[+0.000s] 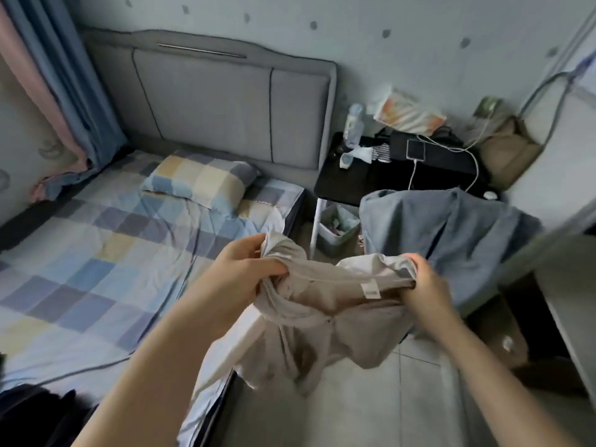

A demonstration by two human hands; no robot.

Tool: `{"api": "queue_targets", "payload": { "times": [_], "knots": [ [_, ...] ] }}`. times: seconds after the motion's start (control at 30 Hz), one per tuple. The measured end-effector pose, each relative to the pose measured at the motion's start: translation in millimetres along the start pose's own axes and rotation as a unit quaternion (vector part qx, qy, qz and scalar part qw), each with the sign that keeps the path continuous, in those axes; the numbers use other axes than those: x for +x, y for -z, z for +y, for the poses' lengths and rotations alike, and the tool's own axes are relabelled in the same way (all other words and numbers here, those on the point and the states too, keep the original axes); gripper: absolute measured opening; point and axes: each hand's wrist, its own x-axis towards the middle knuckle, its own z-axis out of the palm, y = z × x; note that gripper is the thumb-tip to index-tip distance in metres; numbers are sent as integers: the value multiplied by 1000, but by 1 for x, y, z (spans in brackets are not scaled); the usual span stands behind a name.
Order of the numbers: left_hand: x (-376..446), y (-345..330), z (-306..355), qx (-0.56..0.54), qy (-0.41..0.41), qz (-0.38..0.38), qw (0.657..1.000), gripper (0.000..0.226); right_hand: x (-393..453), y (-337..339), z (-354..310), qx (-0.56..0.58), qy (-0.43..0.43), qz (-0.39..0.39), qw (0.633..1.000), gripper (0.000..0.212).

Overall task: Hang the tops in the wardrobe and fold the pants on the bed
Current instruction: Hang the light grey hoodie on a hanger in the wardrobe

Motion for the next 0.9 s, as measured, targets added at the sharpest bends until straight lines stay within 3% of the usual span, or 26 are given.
{"api": "queue_targets", "payload": {
  "times": [0.1, 0.17, 0.27, 0.37, 0.4, 0.47, 0.6, 0.73, 0.8, 0.9],
  "knots": [
    [30, -37, 3, 67, 53, -7, 996, 42, 19, 44, 43, 24, -79, 51, 995, 39],
    [51, -70, 0, 185, 48, -2, 982, 33, 31, 77, 71, 10, -118, 69, 991, 42],
    [83, -119, -14, 406, -3, 22, 914, 42, 40, 119, 104, -73, -110, 74, 989, 24],
    [117, -182, -34, 531, -46, 21, 846, 36, 42, 161, 149, -148, -154, 58, 975, 14],
    [126, -199, -41, 553, -54, 15, 832, 31, 42, 173, 162, -127, -190, 46, 972, 16],
    [149, -241, -54, 578, -83, -1, 812, 22, 39, 205, 190, 35, -264, 35, 963, 17],
    [186, -296, -64, 546, -104, -48, 830, 16, 27, 248, 219, 286, -318, 19, 904, 20],
    [218, -343, -61, 556, -95, -85, 822, 31, 14, 283, 246, 456, -314, 40, 832, 19],
    [235, -367, -58, 490, -24, -112, 864, 35, 8, 292, 255, 506, -300, 79, 805, 22],
    [252, -408, -51, 294, 130, -137, 937, 28, 8, 301, 266, 539, -272, 154, 782, 29]
  ]
}}
